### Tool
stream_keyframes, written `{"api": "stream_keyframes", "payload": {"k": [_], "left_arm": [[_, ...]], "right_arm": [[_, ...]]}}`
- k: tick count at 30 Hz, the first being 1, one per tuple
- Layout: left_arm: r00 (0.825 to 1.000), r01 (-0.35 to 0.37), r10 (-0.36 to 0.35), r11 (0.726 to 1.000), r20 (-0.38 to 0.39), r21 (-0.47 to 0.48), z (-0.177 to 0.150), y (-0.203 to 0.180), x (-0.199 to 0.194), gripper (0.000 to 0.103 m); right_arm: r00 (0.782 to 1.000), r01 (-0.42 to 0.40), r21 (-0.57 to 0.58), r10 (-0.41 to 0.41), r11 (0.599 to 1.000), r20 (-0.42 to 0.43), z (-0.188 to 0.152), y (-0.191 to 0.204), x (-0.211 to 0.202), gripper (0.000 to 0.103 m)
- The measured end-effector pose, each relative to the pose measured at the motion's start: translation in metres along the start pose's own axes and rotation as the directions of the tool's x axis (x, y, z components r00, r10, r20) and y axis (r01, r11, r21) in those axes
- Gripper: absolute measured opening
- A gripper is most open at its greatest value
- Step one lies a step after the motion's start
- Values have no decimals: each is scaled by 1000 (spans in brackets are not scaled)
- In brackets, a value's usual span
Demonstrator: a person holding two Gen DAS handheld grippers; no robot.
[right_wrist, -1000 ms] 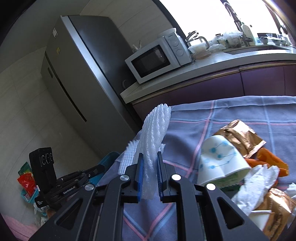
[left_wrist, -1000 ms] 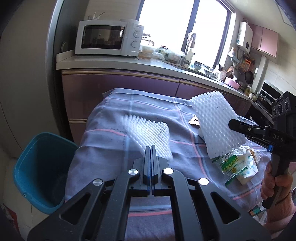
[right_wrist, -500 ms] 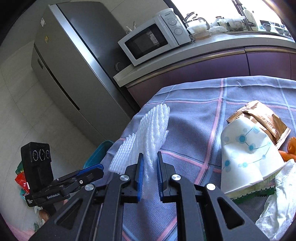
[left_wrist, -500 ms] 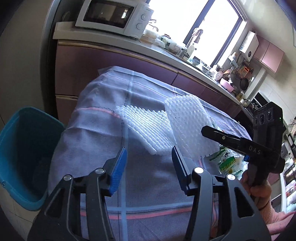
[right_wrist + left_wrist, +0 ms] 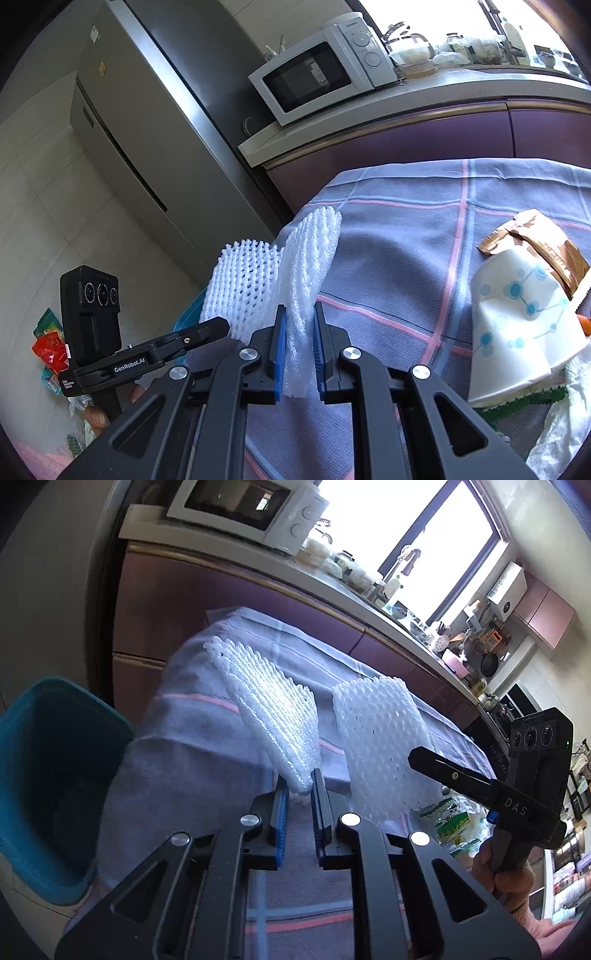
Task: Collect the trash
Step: 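Carry both foam nets to the teal bin and open both tools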
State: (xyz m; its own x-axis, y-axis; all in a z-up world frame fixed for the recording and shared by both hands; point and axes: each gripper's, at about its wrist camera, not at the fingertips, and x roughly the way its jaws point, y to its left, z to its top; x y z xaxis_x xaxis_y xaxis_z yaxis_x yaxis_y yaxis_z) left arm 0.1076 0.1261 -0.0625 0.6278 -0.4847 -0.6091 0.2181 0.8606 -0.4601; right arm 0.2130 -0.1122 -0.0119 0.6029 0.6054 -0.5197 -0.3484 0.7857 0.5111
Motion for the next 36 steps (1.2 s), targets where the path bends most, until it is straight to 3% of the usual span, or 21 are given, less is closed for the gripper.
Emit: {"api": "stream_keyframes", "payload": {"k": [7, 12, 19, 27, 31, 33, 35, 36], "left_arm": [[988, -127, 128, 992, 81, -24, 3, 33, -66, 12], [973, -208, 215, 975, 87, -83, -5, 72, -93, 12], [950, -309, 313, 940, 10, -144, -26, 125, -83, 13], [926, -377, 374, 907, -55, -186, -28, 159, -59, 13], [918, -396, 391, 895, -69, -206, -26, 171, -51, 14], [918, -397, 390, 893, -76, -214, -25, 176, -48, 17], [913, -406, 399, 886, -80, -222, -24, 180, -46, 22], [911, -412, 404, 883, -80, -226, -24, 182, -45, 23]], "right_arm": [[995, -99, -59, 96, 993, -40, 10, 43, 36, 12], [984, -160, -112, 150, 981, -96, 12, 73, 74, 12], [965, -201, -144, 171, 969, -198, 15, 107, 135, 12], [942, -173, -149, 119, 974, -313, 7, 128, 195, 14], [932, -137, -135, 81, 981, -353, 2, 129, 214, 25], [929, -124, -132, 69, 983, -365, 2, 129, 218, 25], [933, -122, -137, 66, 983, -354, 2, 130, 215, 37], [935, -117, -142, 61, 983, -350, 2, 130, 213, 38]]}}
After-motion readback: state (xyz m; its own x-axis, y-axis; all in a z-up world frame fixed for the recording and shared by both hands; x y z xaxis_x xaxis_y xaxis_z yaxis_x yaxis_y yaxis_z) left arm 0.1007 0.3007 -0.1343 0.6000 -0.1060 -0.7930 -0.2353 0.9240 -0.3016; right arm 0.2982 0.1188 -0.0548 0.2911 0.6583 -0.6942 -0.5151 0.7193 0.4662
